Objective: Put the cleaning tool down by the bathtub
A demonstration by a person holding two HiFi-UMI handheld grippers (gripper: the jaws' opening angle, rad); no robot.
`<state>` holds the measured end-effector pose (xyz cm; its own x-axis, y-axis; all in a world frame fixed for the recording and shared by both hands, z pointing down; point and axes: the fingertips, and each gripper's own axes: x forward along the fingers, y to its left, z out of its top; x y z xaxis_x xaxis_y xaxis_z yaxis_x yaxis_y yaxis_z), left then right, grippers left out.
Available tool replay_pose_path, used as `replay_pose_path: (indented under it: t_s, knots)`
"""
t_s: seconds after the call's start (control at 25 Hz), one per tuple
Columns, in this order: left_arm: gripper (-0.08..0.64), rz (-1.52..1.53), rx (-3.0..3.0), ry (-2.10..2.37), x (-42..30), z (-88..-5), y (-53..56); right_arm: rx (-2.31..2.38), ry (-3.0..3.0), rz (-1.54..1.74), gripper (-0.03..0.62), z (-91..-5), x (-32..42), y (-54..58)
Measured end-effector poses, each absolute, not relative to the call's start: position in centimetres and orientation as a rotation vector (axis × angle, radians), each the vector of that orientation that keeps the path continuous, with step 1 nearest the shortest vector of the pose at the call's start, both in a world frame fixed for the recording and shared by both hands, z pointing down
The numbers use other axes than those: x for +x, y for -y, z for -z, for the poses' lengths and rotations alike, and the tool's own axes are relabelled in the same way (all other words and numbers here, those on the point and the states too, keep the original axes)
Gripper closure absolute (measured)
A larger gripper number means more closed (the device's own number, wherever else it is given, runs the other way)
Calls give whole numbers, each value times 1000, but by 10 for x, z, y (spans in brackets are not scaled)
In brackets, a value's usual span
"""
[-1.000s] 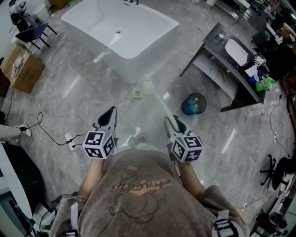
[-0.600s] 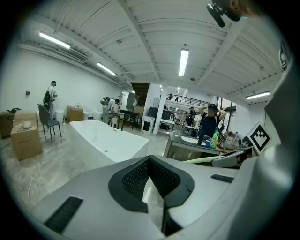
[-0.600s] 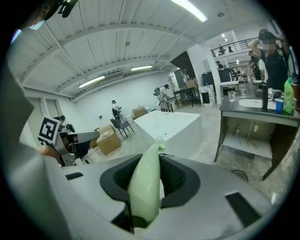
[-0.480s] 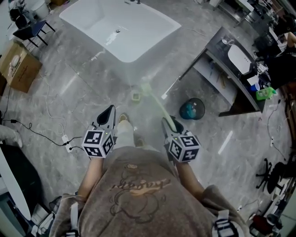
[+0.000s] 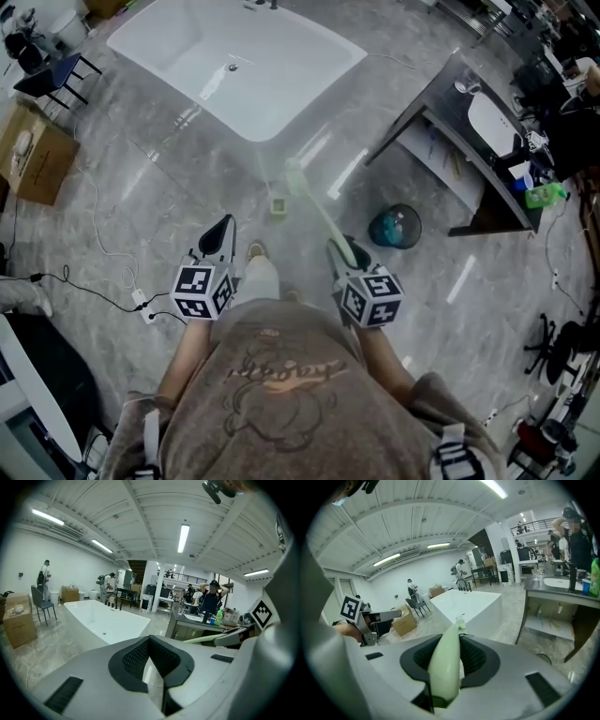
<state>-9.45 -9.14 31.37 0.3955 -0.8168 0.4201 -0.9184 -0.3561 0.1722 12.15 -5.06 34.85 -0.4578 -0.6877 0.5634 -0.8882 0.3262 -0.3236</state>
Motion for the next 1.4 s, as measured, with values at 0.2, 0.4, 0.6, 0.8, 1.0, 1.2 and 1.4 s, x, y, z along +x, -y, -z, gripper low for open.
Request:
replay_pose_path:
  t_s: [0.2, 0.4, 0.6, 0.8, 1.0, 1.2, 1.4]
  knots:
    - [557, -381, 2282, 1480, -104, -321, 119, 1413, 2258, -879, 477, -357, 107, 77]
    - [557, -387, 2283, 1445, -100, -328, 140, 1404, 2246, -882, 477, -363, 100, 98]
    - [557, -399, 2305, 1408, -100, -335, 160, 1405, 2217, -898, 477, -378, 94, 113]
    - [557, -428, 2310, 1374, -101, -352, 176, 1403, 2184, -924, 479, -400, 85, 121]
    - [557, -439, 2318, 1344, -97, -371, 191, 1386, 2154, -953, 479, -427, 78, 135]
    - [557, -452, 2307, 1318, -100, -396, 200, 1361, 2123, -967, 477, -458, 71, 148]
    - [557, -459, 2293, 1304, -109, -423, 210, 1364, 2072, -978, 477, -499, 71, 162]
